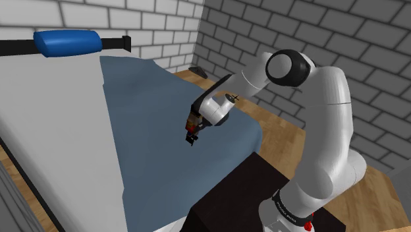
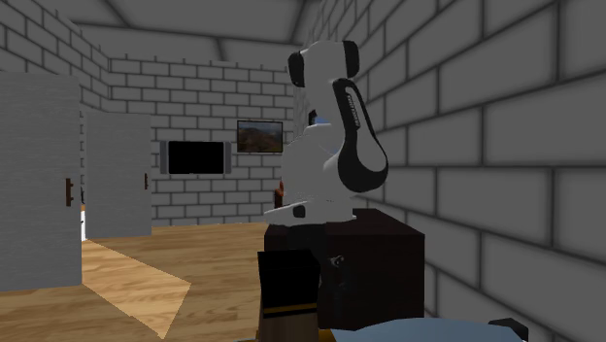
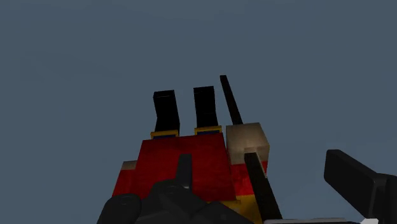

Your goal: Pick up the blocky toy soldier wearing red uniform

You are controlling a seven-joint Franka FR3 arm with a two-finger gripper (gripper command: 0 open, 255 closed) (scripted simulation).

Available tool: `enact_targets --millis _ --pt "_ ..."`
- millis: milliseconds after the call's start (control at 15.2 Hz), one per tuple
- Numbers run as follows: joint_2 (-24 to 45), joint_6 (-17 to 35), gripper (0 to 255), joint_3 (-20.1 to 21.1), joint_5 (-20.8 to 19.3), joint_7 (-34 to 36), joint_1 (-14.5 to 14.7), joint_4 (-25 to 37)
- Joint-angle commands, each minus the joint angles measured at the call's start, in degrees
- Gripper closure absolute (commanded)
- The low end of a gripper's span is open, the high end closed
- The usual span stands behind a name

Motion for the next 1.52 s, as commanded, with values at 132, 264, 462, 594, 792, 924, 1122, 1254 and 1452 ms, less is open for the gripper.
enact_targets --millis 132,264,462,594,792,924,1122,1254,1452 --pt "4.24 2.57 0 3.14 0.69 -2.75 -2.94 2.47" --pt "6.76 4.12 0 4.85 0.75 -4.12 -4.52 3.87" --pt "6.68 3.95 255 4.61 0.65 -3.88 -4.26 3.91" --pt "6.7 3.95 255 4.59 0.65 -3.86 -4.24 3.94" --pt "6.7 3.94 255 4.59 0.64 -3.86 -4.24 3.94" --pt "6.74 3.96 255 4.61 0.64 -3.88 -4.25 3.97" --pt "5.78 3.53 255 4.21 0.72 -3.58 -3.93 3.31" --pt "3.83 2.3 255 2.84 0.69 -2.54 -2.66 2.25" --pt "0.97 0.45 255 0.65 0.33 -0.76 -0.66 0.7"
